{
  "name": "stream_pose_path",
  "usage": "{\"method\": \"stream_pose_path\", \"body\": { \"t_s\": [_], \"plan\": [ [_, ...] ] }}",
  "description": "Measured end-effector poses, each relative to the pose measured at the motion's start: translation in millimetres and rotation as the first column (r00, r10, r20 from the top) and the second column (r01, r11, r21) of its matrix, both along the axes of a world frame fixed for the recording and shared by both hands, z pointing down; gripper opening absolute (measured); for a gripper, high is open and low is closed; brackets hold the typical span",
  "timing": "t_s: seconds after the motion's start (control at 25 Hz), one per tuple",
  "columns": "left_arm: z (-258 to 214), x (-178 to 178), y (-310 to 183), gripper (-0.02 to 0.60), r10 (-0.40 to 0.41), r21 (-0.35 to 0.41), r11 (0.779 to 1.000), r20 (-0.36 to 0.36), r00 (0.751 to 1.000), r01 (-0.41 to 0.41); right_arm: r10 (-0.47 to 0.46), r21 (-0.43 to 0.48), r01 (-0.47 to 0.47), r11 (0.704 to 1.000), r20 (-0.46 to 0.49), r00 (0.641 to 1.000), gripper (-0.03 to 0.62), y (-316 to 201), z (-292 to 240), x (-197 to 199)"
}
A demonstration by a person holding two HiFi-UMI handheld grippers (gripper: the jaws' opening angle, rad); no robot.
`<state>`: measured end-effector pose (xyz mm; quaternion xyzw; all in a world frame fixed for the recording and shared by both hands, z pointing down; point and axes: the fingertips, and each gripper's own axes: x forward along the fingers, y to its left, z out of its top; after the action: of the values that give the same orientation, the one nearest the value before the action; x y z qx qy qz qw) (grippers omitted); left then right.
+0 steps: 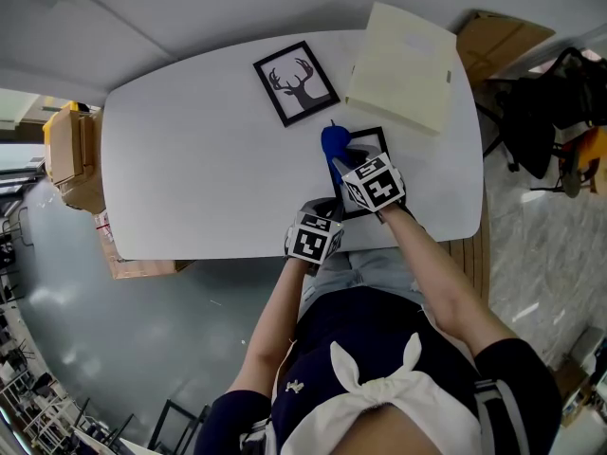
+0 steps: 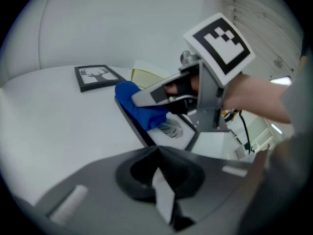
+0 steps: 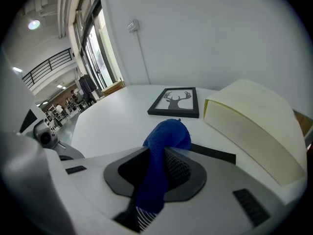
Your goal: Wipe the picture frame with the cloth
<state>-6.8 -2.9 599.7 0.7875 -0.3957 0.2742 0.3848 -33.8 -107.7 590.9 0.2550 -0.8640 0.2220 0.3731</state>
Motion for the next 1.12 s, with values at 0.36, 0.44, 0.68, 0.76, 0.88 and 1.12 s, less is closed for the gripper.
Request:
{"method": "stream_pose_path", "body": {
  "t_s": [0.36,0.44,0.68,0.76,0.88,1.12],
  "plan": [
    [1.2,-0.3,0.6,0.000,0.007,0.005,1.000,0.002,1.000,-0.007,0.006,0.001,-0.006,1.000,-0.014,1.000,0.083,-3.9,2.2,5.4],
    [1.0,-0.9,0.2,0.000,0.007,0.007,1.000,0.005,1.000,-0.007,0.009,0.001,-0.009,1.000,-0.014,1.000,0.083,-5.4,1.8,7.0],
    [1.4,-1.6,0.6,0.000,0.007,0.007,1.000,0.003,1.000,-0.007,0.024,0.000,-0.024,1.000,-0.023,0.999,0.083,-10.1,2.0,15.8],
    [1.1,-1.8,0.4,0.000,0.007,0.008,1.000,0.002,1.000,-0.007,0.040,0.000,-0.040,0.999,-0.030,0.999,0.083,-13.5,1.7,20.6],
    [1.0,-1.0,1.1,0.000,0.010,0.008,1.000,0.000,1.000,-0.010,0.060,-0.003,-0.061,0.998,-0.035,0.998,0.083,-17.3,1.8,29.1],
    [1.3,-2.9,1.0,0.001,0.010,0.012,1.000,0.000,1.000,-0.010,0.090,0.003,-0.090,0.996,-0.051,0.995,0.083,-24.9,1.5,46.5]
  ]
}}
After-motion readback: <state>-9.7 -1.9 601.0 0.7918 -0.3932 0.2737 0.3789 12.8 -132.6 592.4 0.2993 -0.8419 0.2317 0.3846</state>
